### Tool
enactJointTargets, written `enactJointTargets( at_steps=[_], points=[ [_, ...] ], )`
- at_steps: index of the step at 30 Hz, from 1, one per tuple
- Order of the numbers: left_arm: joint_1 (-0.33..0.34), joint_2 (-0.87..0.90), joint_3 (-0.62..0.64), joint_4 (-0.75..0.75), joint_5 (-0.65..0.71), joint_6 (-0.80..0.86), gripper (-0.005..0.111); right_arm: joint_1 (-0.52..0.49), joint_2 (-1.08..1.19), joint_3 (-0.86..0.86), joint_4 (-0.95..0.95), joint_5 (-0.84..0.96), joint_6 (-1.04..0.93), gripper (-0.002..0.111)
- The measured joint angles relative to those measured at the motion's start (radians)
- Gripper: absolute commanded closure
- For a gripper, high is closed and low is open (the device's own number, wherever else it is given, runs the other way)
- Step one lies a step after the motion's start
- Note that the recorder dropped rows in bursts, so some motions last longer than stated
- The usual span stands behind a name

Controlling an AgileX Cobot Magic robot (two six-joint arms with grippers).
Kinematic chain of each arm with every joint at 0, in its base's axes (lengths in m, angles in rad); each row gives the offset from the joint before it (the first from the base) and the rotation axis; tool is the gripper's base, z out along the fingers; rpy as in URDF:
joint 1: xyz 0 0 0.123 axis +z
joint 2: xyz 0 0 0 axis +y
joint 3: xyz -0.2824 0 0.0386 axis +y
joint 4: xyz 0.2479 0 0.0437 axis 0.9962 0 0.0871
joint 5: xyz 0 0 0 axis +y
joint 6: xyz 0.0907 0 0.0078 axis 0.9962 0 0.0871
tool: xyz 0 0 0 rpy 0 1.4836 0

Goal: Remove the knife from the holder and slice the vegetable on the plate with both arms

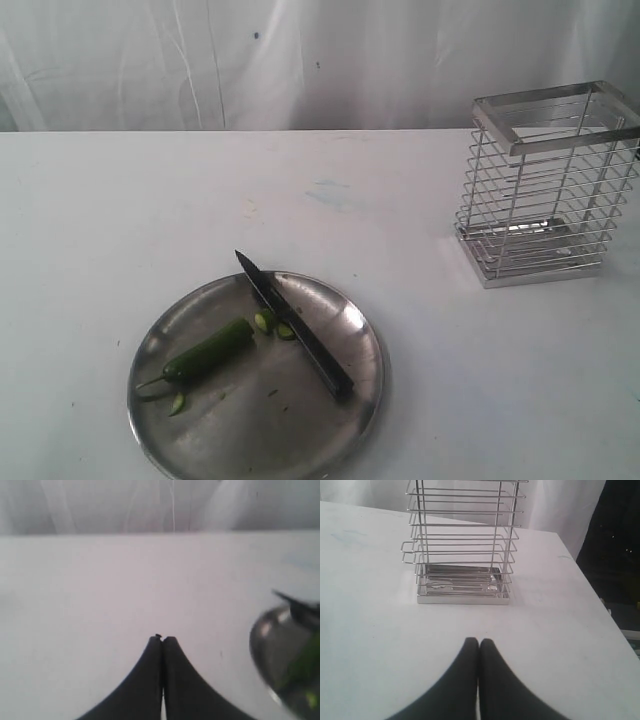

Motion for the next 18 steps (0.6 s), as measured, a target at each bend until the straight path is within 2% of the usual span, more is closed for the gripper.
enactJointTargets(
  at_steps=[4,9,18],
  points=[
    [0.000,-0.006,0.021,0.081,0.202,0.022,0.107,0.000,0.000,0.000,0.000,0.000,0.000,0.108],
    [-0.004,-0.007,0.023,0.100,0.212,0.082,0.107,0.000,0.000,0.000,0.000,0.000,0.000,0.108],
    [-0.011,-0.007,0.023,0.106,0.210,0.094,0.107,0.000,0.000,0.000,0.000,0.000,0.000,0.108]
  ],
)
